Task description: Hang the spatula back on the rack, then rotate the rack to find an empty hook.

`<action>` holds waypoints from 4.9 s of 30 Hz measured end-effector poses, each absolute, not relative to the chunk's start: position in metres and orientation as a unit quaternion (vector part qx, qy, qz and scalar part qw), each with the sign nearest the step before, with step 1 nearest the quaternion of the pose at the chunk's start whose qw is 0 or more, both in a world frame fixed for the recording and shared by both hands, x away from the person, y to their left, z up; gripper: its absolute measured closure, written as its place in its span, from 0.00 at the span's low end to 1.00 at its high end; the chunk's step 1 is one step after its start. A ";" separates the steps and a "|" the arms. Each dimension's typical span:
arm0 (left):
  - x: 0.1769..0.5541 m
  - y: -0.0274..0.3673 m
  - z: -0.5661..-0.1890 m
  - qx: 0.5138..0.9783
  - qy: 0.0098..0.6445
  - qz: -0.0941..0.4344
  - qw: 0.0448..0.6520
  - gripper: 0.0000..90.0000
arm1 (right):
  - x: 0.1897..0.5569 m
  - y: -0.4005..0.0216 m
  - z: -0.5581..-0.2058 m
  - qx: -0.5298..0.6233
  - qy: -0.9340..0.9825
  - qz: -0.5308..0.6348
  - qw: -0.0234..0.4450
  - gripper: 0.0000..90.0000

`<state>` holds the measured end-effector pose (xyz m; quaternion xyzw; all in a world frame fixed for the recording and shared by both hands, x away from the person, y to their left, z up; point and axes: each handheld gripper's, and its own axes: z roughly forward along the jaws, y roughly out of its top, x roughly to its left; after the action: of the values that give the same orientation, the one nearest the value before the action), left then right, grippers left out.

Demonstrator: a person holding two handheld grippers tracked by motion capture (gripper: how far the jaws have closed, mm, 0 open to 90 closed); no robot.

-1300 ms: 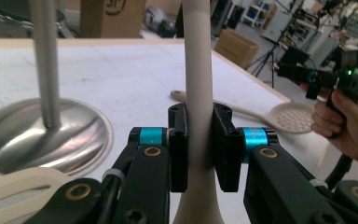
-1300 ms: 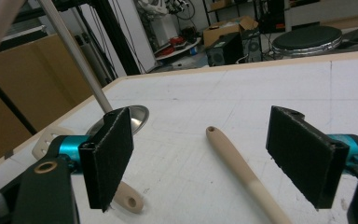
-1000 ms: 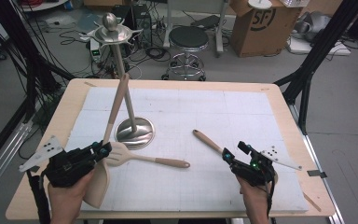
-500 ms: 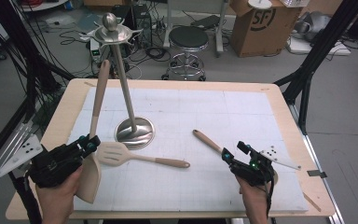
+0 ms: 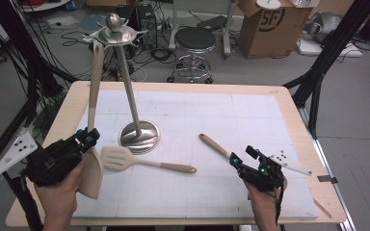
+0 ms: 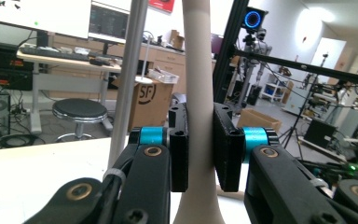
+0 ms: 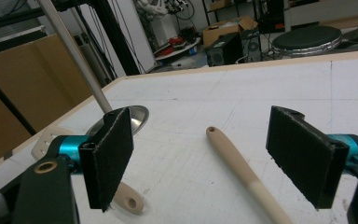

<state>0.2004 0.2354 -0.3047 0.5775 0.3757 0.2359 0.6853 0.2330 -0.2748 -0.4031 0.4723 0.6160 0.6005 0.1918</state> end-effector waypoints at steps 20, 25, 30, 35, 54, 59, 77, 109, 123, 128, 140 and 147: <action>0.216 0.232 -0.311 0.581 0.404 0.243 0.663 0.87 | 0.233 -0.276 -0.403 0.473 0.615 0.602 0.192 0.25; 0.220 0.232 -0.315 0.580 0.400 0.235 0.670 0.87 | 0.233 -0.276 -0.403 0.471 0.616 0.601 0.194 0.25; 0.224 0.232 -0.319 0.574 0.404 0.220 0.678 0.71 | 0.233 -0.277 -0.403 0.472 0.615 0.601 0.193 0.25; 0.226 0.236 -0.319 0.570 0.408 0.226 0.676 0.68 | 0.233 -0.277 -0.403 0.472 0.615 0.602 0.194 0.25; 0.224 0.230 -0.317 0.564 0.391 0.236 0.688 0.59 | 0.234 -0.277 -0.404 0.472 0.610 0.612 0.177 0.25; 0.228 0.224 -0.317 0.565 0.389 0.230 0.691 0.59 | 0.234 -0.279 -0.403 0.472 0.609 0.611 0.180 0.25; 0.241 0.211 -0.302 0.556 0.380 0.223 0.705 0.58 | 0.226 -0.287 -0.405 0.482 0.607 0.603 0.190 0.25; 0.296 0.192 -0.239 0.533 0.363 0.253 0.721 0.97 | 0.235 -0.286 -0.410 0.481 0.610 0.600 0.190 0.25; 0.307 0.193 -0.213 0.514 0.362 0.263 0.732 1.00 | 0.234 -0.288 -0.411 0.485 0.608 0.600 0.187 0.25; 0.308 0.196 -0.210 0.505 0.368 0.270 0.733 1.00 | 0.234 -0.286 -0.410 0.484 0.610 0.599 0.187 0.25; 0.314 0.205 -0.209 0.496 0.383 0.279 0.728 1.00 | 0.234 -0.287 -0.410 0.485 0.608 0.600 0.187 0.25; 0.321 0.215 -0.209 0.487 0.395 0.274 0.730 1.00 | 0.233 -0.288 -0.409 0.485 0.607 0.601 0.188 0.25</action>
<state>0.3208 0.2145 -0.2091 0.4865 0.3949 0.2737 0.7297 0.2331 -0.2880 -0.4092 0.4846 0.6068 0.6013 0.1881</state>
